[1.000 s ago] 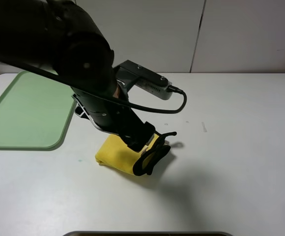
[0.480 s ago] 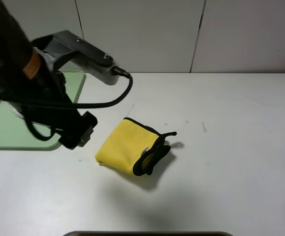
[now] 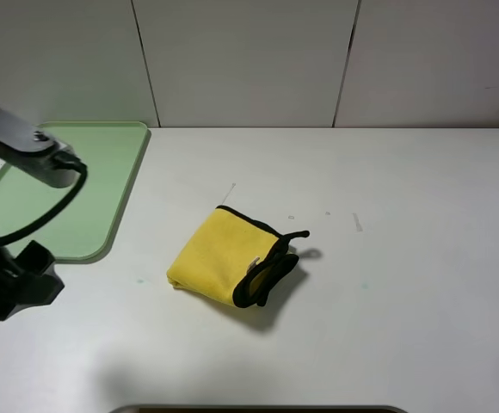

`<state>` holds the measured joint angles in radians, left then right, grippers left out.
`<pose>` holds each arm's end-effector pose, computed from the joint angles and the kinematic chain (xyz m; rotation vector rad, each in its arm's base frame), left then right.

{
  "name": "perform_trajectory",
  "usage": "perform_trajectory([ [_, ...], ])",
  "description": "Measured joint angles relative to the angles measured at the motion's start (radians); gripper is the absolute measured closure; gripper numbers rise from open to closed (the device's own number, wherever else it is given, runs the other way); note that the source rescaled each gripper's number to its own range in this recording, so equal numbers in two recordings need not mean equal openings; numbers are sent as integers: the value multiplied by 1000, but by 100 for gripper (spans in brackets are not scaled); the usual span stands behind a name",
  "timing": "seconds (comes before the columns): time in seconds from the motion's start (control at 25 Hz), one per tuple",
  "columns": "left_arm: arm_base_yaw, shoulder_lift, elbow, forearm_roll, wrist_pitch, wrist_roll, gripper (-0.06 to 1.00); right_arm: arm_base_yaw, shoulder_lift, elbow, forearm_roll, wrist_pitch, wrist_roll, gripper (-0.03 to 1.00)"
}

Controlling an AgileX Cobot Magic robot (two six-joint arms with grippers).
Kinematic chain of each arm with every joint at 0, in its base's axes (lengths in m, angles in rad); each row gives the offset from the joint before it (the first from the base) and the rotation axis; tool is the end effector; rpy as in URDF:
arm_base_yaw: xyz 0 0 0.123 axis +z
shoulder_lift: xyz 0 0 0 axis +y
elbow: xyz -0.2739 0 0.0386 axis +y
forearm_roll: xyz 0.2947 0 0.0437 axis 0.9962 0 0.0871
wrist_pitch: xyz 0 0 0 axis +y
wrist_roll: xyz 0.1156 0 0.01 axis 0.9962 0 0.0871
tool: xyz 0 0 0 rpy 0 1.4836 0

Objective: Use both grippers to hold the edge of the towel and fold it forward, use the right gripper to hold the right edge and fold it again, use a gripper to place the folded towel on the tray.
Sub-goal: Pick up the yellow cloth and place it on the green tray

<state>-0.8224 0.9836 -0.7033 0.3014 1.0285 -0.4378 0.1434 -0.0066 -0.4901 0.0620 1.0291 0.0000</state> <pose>0.1687 -0.1383 0.2282 0.6607 2.6128 0.0332 0.0671 0.0159 0.2887 -0.1461 2.0131 0.1650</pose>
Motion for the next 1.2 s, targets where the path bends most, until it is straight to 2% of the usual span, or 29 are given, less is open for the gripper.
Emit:
perform_trajectory([
  [0.2,101,-136,95,-29,0,5,-5,0,0,0,0,0,0,-3],
  [0.28,145,-194,127,-39,0,39,-5,0,0,0,0,0,0,-3],
  [0.52,313,-370,200,-89,8,266,-5,0,0,0,0,0,0,-3],
  [0.64,419,-454,207,-153,16,373,-5,0,0,0,0,0,0,-3],
  [0.88,579,-622,207,-261,18,464,-5,0,0,0,0,0,0,-3],
  [1.04,646,-734,207,-290,18,500,-5,0,0,0,0,0,0,-3],
  [1.2,660,-821,211,-314,20,532,-5,0,0,0,1,0,0,-3],
])
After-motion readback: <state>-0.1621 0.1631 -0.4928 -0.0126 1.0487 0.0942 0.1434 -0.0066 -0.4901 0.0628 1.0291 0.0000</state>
